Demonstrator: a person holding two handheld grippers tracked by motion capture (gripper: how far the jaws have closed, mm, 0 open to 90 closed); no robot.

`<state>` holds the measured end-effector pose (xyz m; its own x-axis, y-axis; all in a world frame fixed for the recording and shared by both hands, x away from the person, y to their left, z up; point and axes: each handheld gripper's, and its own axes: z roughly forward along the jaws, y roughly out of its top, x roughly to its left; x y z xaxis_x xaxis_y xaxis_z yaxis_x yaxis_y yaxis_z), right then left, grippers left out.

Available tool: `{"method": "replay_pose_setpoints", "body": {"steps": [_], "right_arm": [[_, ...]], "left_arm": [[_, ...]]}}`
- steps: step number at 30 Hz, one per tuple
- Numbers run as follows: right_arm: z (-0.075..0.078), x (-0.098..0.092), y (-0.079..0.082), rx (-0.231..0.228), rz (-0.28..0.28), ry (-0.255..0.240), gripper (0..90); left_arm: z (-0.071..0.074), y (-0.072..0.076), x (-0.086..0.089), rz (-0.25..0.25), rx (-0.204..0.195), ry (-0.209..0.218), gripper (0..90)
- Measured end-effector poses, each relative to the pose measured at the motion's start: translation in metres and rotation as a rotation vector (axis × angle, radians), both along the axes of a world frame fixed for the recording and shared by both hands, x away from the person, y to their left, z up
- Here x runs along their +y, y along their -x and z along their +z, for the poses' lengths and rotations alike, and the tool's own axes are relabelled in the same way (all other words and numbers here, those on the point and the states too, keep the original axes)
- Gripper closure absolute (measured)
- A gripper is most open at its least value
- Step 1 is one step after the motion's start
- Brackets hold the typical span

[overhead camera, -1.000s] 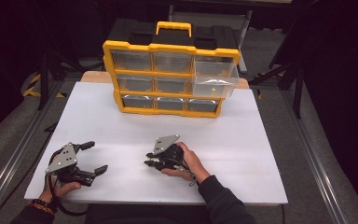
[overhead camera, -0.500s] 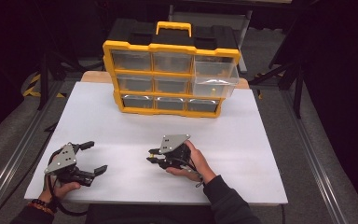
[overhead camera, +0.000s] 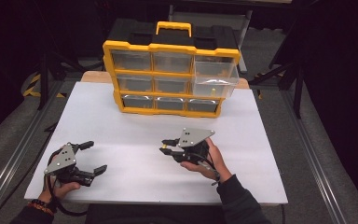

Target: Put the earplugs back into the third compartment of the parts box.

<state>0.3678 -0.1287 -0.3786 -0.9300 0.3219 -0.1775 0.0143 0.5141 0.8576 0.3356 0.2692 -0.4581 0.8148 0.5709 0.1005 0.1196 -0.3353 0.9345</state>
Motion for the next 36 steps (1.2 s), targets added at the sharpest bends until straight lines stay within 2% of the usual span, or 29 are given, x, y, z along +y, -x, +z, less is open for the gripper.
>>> {"method": "replay_pose_setpoints", "body": {"steps": [6, 11, 17, 20, 26, 28, 31, 33, 36], "right_arm": [[0.024, -0.031, 0.006, -0.061, -0.060, -0.049, 71.4], [0.050, -0.060, 0.008, -0.121, -0.146, -0.104, 71.4], [0.099, -0.084, 0.018, -0.230, -0.194, -0.114, 71.1], [0.119, -0.092, 0.018, -0.266, -0.217, -0.120, 71.1], [0.155, -0.103, 0.006, -0.318, -0.265, -0.145, 71.2], [0.166, -0.105, -0.001, -0.333, -0.297, -0.147, 71.2], [0.175, -0.107, -0.014, -0.332, -0.349, -0.136, 71.2], [0.178, -0.109, -0.024, -0.305, -0.364, -0.139, 71.0], [0.180, -0.110, -0.038, -0.293, -0.406, -0.129, 70.9]], "left_arm": [[0.000, 0.000, 0.001, 0.010, 0.001, -0.001, 4.6], [0.001, 0.000, 0.001, 0.010, 0.003, 0.008, 4.7], [0.000, 0.001, -0.004, 0.002, -0.001, -0.005, 4.6], [0.000, 0.001, -0.003, 0.006, 0.000, -0.001, 4.6], [0.001, 0.002, -0.001, 0.009, -0.004, 0.001, 4.7], [0.001, 0.002, -0.001, 0.004, -0.002, 0.001, 4.7], [0.000, 0.001, -0.002, 0.005, -0.002, 0.005, 4.6], [0.000, 0.002, -0.002, 0.007, -0.003, 0.007, 4.6], [0.000, 0.002, -0.002, 0.005, -0.005, 0.009, 4.6]]}}
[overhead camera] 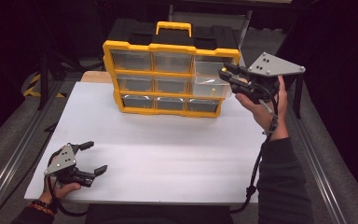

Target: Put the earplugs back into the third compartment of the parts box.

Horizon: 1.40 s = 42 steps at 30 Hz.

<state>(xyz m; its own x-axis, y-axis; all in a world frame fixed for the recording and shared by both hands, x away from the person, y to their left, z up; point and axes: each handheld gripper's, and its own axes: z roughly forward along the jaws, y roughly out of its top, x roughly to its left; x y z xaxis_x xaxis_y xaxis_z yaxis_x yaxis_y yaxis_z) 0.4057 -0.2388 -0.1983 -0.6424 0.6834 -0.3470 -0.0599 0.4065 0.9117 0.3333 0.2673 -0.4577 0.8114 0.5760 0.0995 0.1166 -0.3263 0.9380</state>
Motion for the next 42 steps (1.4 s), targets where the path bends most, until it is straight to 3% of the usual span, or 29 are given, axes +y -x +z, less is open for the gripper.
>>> {"method": "replay_pose_setpoints", "body": {"steps": [5, 9, 19, 33, 42], "right_arm": [[0.001, -0.003, -0.016, 0.031, -0.026, -0.025, 70.5], [-0.001, -0.002, -0.025, 0.049, -0.049, -0.015, 70.0], [-0.007, -0.005, -0.037, 0.074, -0.120, -0.044, 68.6], [-0.019, -0.006, -0.041, 0.094, -0.138, -0.048, 66.4], [-0.021, -0.007, -0.039, 0.088, -0.150, -0.056, 59.5]], "left_arm": [[0.000, 0.001, -0.001, -0.008, -0.005, -0.006, 5.1], [0.000, 0.000, 0.000, -0.003, -0.004, -0.003, 4.8], [0.000, 0.001, 0.001, -0.002, -0.003, 0.000, 4.7], [-0.001, 0.000, 0.001, -0.003, 0.005, -0.012, 4.8], [-0.001, 0.000, 0.001, -0.003, 0.007, -0.014, 4.9]]}}
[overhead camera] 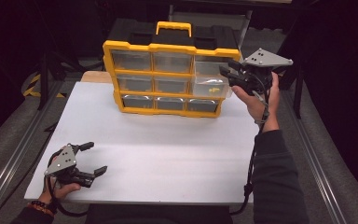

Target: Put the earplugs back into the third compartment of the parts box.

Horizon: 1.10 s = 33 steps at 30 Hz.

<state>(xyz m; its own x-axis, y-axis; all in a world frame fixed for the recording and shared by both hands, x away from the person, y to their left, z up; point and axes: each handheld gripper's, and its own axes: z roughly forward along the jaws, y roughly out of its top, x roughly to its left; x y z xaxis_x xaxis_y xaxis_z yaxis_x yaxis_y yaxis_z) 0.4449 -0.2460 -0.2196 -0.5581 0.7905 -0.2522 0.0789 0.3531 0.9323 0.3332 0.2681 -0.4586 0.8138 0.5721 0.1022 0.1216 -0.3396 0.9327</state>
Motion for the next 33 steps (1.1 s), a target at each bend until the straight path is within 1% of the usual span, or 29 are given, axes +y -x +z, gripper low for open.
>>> {"method": "replay_pose_setpoints", "body": {"steps": [2, 3, 4, 5, 8, 9, 10, 11, 12, 15, 19, 20, 22, 23, 25, 26, 27, 30, 33], "right_arm": [[0.000, 0.000, 0.004, -0.020, -0.001, -0.008, 56.6], [0.000, 0.000, 0.008, -0.034, -0.001, -0.012, 53.7], [0.000, 0.000, 0.008, -0.034, -0.001, -0.012, 53.7], [-0.001, -0.001, 0.017, -0.062, 0.016, -0.012, 50.6], [-0.003, -0.003, 0.028, -0.103, 0.026, -0.027, 46.5], [-0.003, -0.003, 0.028, -0.103, 0.026, -0.027, 46.5], [-0.005, -0.003, 0.038, -0.132, 0.031, -0.039, 43.0], [-0.006, -0.003, 0.041, -0.141, 0.032, -0.040, 42.0], [-0.007, -0.003, 0.045, -0.146, 0.041, -0.046, 40.8], [-0.012, -0.002, 0.057, -0.169, 0.057, -0.039, 36.9], [-0.023, 0.001, 0.070, -0.179, 0.078, -0.040, 33.7], [-0.023, 0.001, 0.070, -0.179, 0.078, -0.040, 33.7], [-0.029, 0.004, 0.076, -0.187, 0.078, -0.034, 30.6], [-0.037, 0.006, 0.081, -0.190, 0.082, -0.031, 28.1], [-0.046, 0.009, 0.087, -0.199, 0.076, -0.016, 26.2], [-0.046, 0.009, 0.087, -0.199, 0.076, -0.016, 26.2], [-0.056, 0.012, 0.092, -0.196, 0.074, -0.007, 25.1], [-0.069, 0.014, 0.097, -0.199, 0.072, 0.006, 22.6], [-0.088, 0.016, 0.102, -0.187, 0.072, 0.028, 19.3]], "left_arm": [[0.000, 0.000, 0.001, -0.001, 0.001, 0.001, 4.9], [0.000, 0.000, 0.001, 0.001, 0.000, 0.004, 4.9], [0.000, 0.000, 0.001, 0.001, 0.000, 0.004, 4.9], [0.000, 0.000, 0.001, 0.001, 0.000, 0.002, 4.9], [0.000, 0.001, 0.001, -0.002, 0.002, 0.004, 4.8], [0.000, 0.001, 0.001, -0.002, 0.002, 0.004, 4.8], [0.000, 0.001, 0.001, -0.002, 0.002, 0.005, 4.8], [0.000, 0.001, 0.001, -0.002, 0.001, 0.003, 4.8], [0.001, 0.001, 0.001, -0.004, 0.000, 0.005, 4.8], [0.001, 0.000, 0.001, -0.006, 0.006, 0.002, 4.8], [0.001, 0.000, 0.001, -0.006, 0.006, 0.004, 4.8], [0.001, 0.000, 0.001, -0.003, 0.004, 0.006, 4.8], [0.001, 0.000, 0.001, -0.002, 0.002, 0.008, 4.8], [0.000, 0.000, 0.001, -0.002, 0.005, 0.008, 4.7], [0.001, 0.000, 0.000, -0.001, 0.004, 0.008, 4.8], [0.001, 0.000, 0.000, -0.001, 0.004, 0.008, 4.8], [0.001, 0.000, 0.001, 0.000, 0.004, 0.008, 4.8], [0.001, 0.000, 0.001, 0.003, 0.001, 0.008, 4.7], [0.001, -0.001, 0.001, 0.006, 0.002, 0.010, 4.8]]}}
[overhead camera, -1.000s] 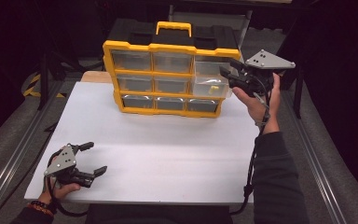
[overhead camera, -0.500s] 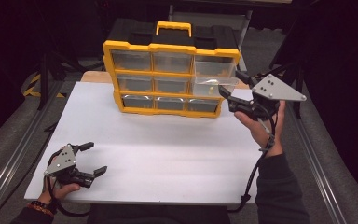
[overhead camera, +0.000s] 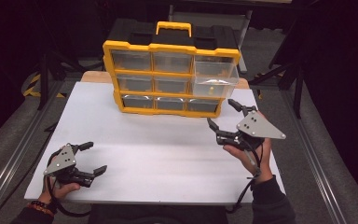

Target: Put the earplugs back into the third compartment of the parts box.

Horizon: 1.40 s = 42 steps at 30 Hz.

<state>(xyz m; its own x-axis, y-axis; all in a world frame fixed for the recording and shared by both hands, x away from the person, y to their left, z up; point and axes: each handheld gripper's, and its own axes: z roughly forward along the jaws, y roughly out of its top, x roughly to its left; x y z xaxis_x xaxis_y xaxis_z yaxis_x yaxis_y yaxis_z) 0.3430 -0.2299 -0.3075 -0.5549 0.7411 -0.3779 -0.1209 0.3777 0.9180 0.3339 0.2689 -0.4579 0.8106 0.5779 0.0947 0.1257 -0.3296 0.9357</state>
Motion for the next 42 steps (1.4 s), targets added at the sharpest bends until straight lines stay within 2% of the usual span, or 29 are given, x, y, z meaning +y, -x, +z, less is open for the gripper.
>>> {"method": "replay_pose_setpoints", "body": {"steps": [2, 4, 5, 9, 10, 11, 12, 13, 18, 19, 20, 22, 24, 26, 31, 42], "right_arm": [[-0.004, 0.000, 0.001, 0.006, -0.002, 0.009, 18.7], [-0.018, 0.000, 0.003, 0.024, -0.011, 0.010, 16.4], [-0.031, -0.002, 0.004, 0.040, -0.005, 0.005, 15.7], [-0.050, -0.005, 0.006, 0.065, -0.014, 0.014, 12.2], [-0.050, -0.005, 0.006, 0.065, -0.014, 0.014, 12.2], [-0.062, -0.008, 0.007, 0.083, -0.013, 0.006, 9.1], [-0.062, -0.008, 0.007, 0.083, -0.013, 0.006, 9.1], [-0.073, -0.013, 0.010, 0.091, -0.021, -0.006, 7.6], [-0.091, -0.019, 0.015, 0.106, -0.017, -0.027, 5.8], [-0.101, -0.021, 0.017, 0.107, -0.022, 0.003, 5.5], [-0.101, -0.021, 0.017, 0.107, -0.022, 0.003, 5.5], [-0.117, -0.027, 0.019, 0.119, -0.029, 0.003, 5.8], [-0.121, -0.029, 0.019, 0.125, -0.035, 0.003, 5.9], [-0.131, -0.031, 0.019, 0.156, -0.048, 0.027, 5.7], [-0.139, -0.032, 0.021, 0.185, -0.040, 0.047, 5.0], [-0.137, -0.029, 0.023, 0.182, -0.038, 0.020, 5.4]], "left_arm": [[0.000, 0.000, 0.000, -0.001, 0.002, -0.001, 4.7], [0.000, 0.000, -0.001, -0.001, 0.002, -0.005, 4.7], [0.000, -0.001, -0.001, -0.002, 0.003, -0.005, 4.7], [0.000, 0.000, 0.000, 0.002, 0.001, -0.003, 4.7], [0.000, 0.000, 0.000, 0.002, 0.001, -0.003, 4.7], [0.000, 0.000, 0.000, 0.001, 0.001, -0.003, 4.7], [0.001, 0.000, 0.001, 0.004, -0.001, 0.000, 4.7], [0.001, 0.000, 0.001, 0.006, -0.002, -0.002, 4.7], [0.001, 0.000, 0.000, 0.005, -0.003, -0.005, 4.6], [0.001, 0.000, 0.000, 0.006, -0.002, -0.007, 4.6], [0.001, 0.000, 0.000, 0.005, -0.001, -0.006, 4.6], [0.001, -0.001, 0.000, 0.009, -0.003, -0.010, 4.6], [0.001, 0.000, 0.000, 0.009, -0.003, -0.008, 4.6], [0.001, -0.001, 0.000, 0.010, -0.005, -0.007, 4.6], [0.001, -0.002, -0.001, 0.009, -0.001, -0.012, 4.5], [0.001, -0.001, -0.003, -0.015, -0.008, -0.004, 4.5]]}}
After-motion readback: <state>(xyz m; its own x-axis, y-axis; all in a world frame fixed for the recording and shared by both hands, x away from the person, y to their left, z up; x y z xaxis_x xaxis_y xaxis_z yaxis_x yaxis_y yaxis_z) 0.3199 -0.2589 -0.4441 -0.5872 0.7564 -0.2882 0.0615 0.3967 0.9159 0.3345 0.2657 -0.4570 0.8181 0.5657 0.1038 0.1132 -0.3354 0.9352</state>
